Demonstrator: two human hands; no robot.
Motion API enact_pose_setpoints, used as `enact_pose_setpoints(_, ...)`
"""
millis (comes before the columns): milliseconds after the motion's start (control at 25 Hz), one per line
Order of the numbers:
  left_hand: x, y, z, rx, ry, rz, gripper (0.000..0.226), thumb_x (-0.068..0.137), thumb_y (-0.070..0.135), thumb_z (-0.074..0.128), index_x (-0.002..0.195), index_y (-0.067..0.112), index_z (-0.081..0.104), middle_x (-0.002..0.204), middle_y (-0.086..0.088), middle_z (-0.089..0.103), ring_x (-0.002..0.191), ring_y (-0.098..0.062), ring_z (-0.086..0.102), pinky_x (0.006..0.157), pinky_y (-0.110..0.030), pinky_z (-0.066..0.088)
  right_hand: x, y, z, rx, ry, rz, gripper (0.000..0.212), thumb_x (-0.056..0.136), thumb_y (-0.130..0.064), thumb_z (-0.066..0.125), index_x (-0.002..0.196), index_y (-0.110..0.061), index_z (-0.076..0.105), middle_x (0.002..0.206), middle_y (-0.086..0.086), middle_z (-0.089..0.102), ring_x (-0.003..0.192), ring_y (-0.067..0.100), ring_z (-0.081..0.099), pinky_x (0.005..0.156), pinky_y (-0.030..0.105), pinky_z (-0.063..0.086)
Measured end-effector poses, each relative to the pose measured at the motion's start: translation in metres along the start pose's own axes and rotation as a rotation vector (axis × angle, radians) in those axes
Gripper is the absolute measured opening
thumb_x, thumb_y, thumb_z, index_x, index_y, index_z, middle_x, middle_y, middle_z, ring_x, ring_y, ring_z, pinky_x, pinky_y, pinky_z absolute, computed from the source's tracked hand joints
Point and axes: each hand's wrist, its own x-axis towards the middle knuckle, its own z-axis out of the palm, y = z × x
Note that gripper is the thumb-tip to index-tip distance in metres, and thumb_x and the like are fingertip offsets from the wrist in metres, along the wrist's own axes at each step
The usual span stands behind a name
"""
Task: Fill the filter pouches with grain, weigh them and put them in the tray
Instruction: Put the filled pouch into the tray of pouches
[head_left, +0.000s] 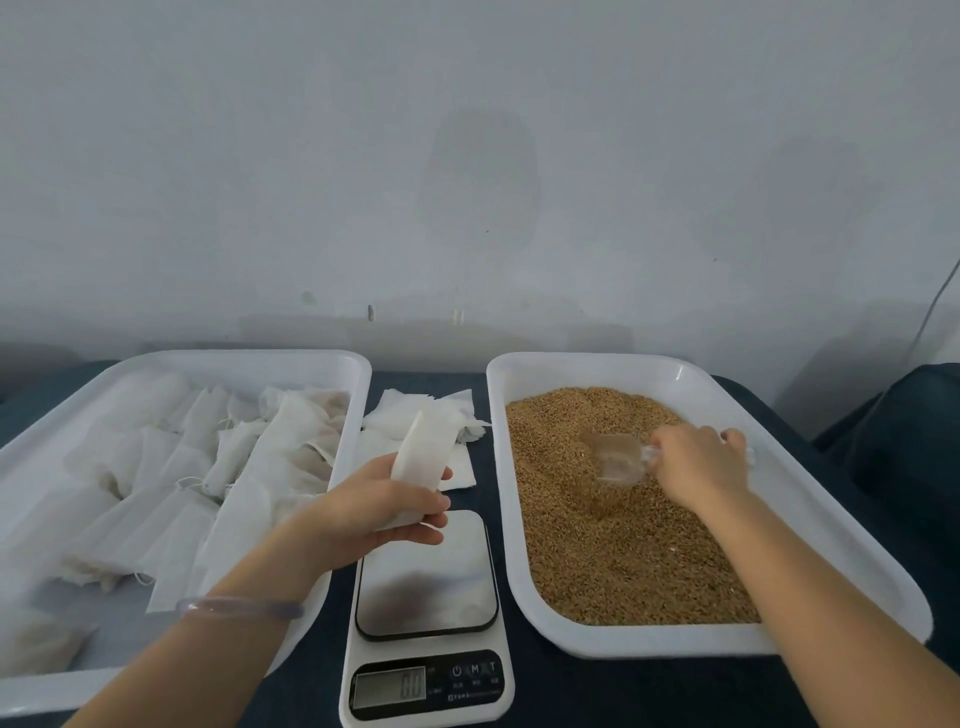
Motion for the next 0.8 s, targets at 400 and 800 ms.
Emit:
enact_pose_setpoints(400, -0.001, -0.001, 0.003, 0.080, 0.005, 0.018, 0.049, 0.059, 0.010, 0.072, 0.106, 0.001, 0.057, 0.078, -0.011, 0.058, 0.069, -0.021, 0.062, 0.063, -0.031, 0.055, -0.016, 0.051, -0.014, 0.076, -0.110, 0.106, 0.020, 0.097, -0.041, 0.041, 0.094, -0.038, 0.061, 0.090, -0.007, 0.066, 0.107, 0.025, 0.054, 0.110, 0.050, 0.021)
enact_pose_setpoints(800, -0.002, -0.002, 0.003, 0.119, 0.012, 0.001, 0.051, 0.059, 0.012, 0.073, 0.107, 0.001, 0.058, 0.080, -0.012, 0.058, 0.071, -0.022, 0.063, 0.064, -0.032, 0.055, -0.028, 0.058, -0.023, 0.169, -0.152, 0.068, 0.021, 0.095, -0.042, 0.048, 0.110, -0.037, 0.061, 0.114, -0.013, 0.064, 0.111, 0.013, 0.055, 0.111, 0.043, 0.016)
